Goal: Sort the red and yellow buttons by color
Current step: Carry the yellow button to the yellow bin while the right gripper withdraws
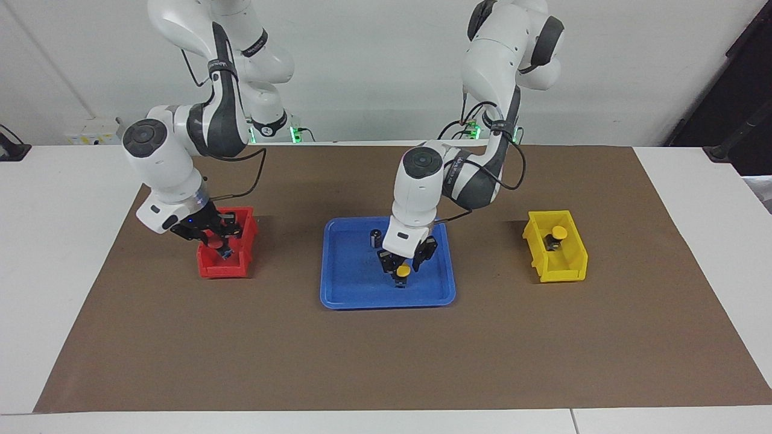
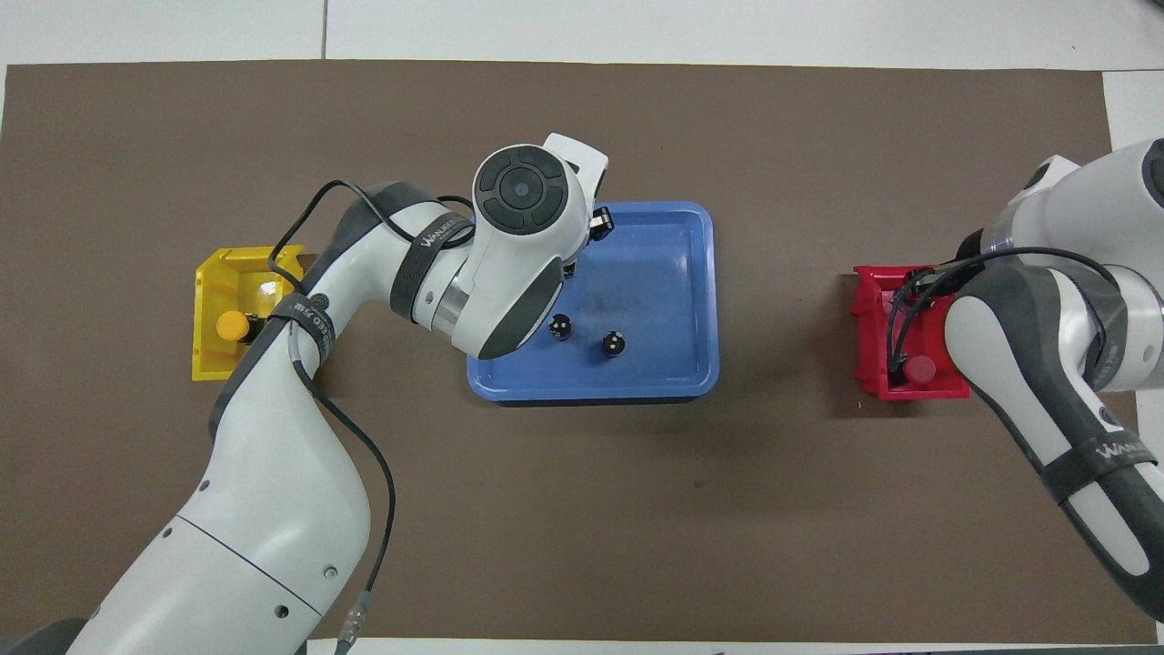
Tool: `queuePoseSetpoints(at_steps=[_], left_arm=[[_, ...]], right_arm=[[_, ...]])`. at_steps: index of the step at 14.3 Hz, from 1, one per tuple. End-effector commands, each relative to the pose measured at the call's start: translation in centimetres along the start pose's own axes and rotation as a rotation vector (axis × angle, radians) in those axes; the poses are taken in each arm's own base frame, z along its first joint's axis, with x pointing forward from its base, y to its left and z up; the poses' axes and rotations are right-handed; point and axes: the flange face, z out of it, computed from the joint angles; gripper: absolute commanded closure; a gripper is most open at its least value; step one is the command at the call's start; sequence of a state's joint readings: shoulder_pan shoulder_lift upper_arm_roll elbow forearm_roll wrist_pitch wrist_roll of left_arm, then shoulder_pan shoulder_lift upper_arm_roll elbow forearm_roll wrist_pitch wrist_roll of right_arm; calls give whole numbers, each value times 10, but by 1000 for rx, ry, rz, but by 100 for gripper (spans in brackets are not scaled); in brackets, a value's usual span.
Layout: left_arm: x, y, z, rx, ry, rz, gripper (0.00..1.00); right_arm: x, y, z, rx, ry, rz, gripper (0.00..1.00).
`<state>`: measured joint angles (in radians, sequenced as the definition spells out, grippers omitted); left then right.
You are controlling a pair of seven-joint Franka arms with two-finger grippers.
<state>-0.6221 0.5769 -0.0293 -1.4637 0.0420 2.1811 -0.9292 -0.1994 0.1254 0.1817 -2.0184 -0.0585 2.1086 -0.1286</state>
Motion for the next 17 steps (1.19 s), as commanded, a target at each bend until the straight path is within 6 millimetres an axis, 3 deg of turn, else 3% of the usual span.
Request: queuePoseSetpoints(at_steps=[1, 3, 5, 6, 7, 8, 10, 11, 13, 15, 17], left_arm=[[3, 5, 0, 13, 20, -9, 88], [2, 4, 0, 23, 13, -10, 98], [9, 8, -16, 59, -10, -15, 98], [16, 9, -30, 81, -22, -22, 98], [26, 5, -50, 99, -30, -40, 98], [34, -7, -64, 129, -39, -55, 98], [77, -59, -105, 144, -39, -67, 98], [101, -92, -130, 120, -47, -35, 98], [143, -161, -152, 99, -76, 22, 98], [158, -229, -146, 114, -123, 130, 98], [155, -274, -124, 95, -88, 158, 99]], right_arm=[[-15, -2, 14, 9, 8, 9, 92], [-20, -5, 29, 8, 19, 6, 92], [-23, -5, 35, 9, 21, 6, 89], [-23, -5, 35, 9, 21, 6, 77], [-23, -5, 36, 9, 19, 4, 58], [-23, -5, 35, 9, 19, 1, 45], [-22, -4, 33, 8, 15, -3, 34], [-19, -4, 28, 8, 17, -5, 34], [-14, -5, 14, 8, 8, -8, 34], [-6, -5, -7, 5, 6, -10, 34], [3, -8, -40, 3, 3, -19, 34]])
